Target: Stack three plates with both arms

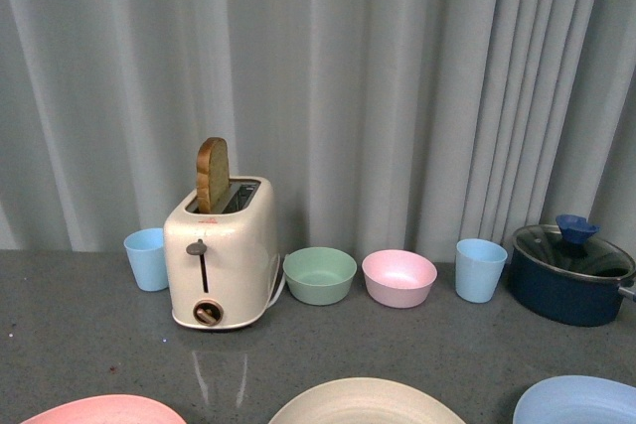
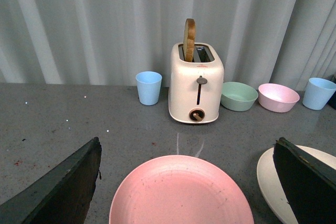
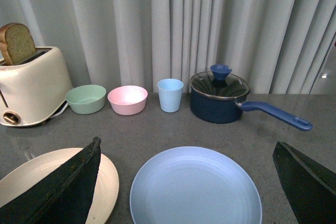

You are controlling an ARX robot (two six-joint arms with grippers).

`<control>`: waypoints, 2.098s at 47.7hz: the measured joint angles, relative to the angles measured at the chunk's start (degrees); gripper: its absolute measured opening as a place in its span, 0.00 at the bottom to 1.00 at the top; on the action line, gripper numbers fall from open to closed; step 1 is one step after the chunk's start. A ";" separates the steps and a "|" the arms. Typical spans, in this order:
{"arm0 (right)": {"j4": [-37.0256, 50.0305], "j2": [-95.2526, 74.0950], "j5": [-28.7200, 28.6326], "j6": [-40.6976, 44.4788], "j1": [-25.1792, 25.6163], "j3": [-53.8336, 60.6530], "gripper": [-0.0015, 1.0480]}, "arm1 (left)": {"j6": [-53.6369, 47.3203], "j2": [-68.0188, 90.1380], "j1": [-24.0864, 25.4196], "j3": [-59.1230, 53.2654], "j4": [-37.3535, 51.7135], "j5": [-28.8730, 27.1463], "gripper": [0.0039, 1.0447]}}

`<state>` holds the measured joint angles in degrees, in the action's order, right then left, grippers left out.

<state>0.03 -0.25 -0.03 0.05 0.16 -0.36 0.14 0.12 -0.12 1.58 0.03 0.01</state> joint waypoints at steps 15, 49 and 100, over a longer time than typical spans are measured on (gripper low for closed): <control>0.00 0.00 0.00 0.00 0.00 0.00 0.93 | 0.00 0.00 0.00 0.00 0.00 0.00 0.94; 0.00 0.00 0.07 0.00 0.00 0.00 0.93 | -4.00 5.90 2.91 4.13 -11.17 9.03 0.94; 0.00 0.00 -0.02 0.00 -0.04 0.00 0.93 | -25.66 113.81 12.59 69.29 -13.38 12.28 0.94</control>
<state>0.03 -0.25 -0.05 0.05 0.12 -0.36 -25.52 113.93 12.47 70.87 -13.34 12.29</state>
